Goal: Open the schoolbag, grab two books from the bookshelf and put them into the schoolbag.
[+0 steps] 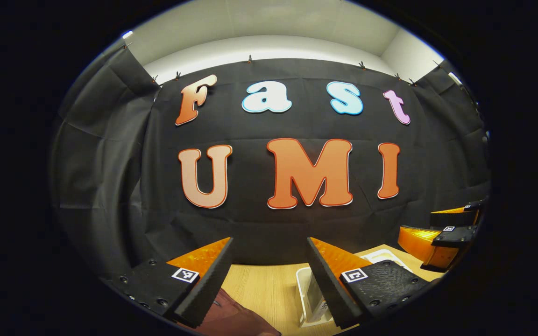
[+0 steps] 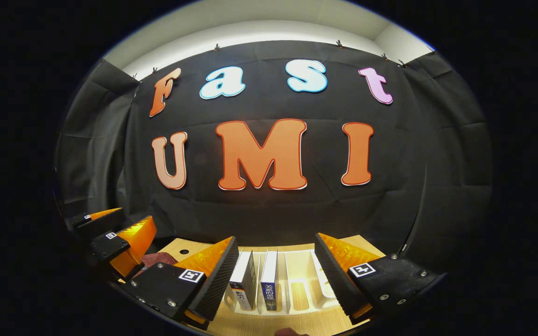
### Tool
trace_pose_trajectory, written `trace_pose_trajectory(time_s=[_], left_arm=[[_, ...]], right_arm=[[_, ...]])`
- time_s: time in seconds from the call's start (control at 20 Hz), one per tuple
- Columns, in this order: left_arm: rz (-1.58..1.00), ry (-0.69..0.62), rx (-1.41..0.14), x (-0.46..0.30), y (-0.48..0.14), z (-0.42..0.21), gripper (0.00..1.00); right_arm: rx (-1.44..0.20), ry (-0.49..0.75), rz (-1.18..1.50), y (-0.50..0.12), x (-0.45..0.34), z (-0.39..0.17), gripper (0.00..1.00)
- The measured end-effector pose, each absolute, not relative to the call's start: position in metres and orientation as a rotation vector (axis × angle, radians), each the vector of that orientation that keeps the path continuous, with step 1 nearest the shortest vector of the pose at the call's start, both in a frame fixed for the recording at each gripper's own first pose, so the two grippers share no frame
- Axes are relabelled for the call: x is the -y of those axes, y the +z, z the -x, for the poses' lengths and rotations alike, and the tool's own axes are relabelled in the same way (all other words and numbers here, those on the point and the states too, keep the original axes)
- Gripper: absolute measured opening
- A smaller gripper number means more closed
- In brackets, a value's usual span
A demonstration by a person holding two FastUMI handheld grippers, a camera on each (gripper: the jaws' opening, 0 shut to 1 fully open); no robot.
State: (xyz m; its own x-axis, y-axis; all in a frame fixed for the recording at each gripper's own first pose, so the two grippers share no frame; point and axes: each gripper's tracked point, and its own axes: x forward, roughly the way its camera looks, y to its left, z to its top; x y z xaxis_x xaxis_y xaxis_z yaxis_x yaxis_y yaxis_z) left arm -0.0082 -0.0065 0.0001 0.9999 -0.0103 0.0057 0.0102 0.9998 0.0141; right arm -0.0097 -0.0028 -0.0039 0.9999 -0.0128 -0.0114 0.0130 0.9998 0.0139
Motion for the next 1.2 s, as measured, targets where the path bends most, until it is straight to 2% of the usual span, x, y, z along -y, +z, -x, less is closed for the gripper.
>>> trace_pose_trajectory(time_s=[1.2], left_arm=[[-0.021,0.001,0.035,0.0008,0.0075,0.0114,0.95]], right_arm=[[-0.022,-0.009,0.004,-0.0129,-0.0012,0.0103,0.97]])
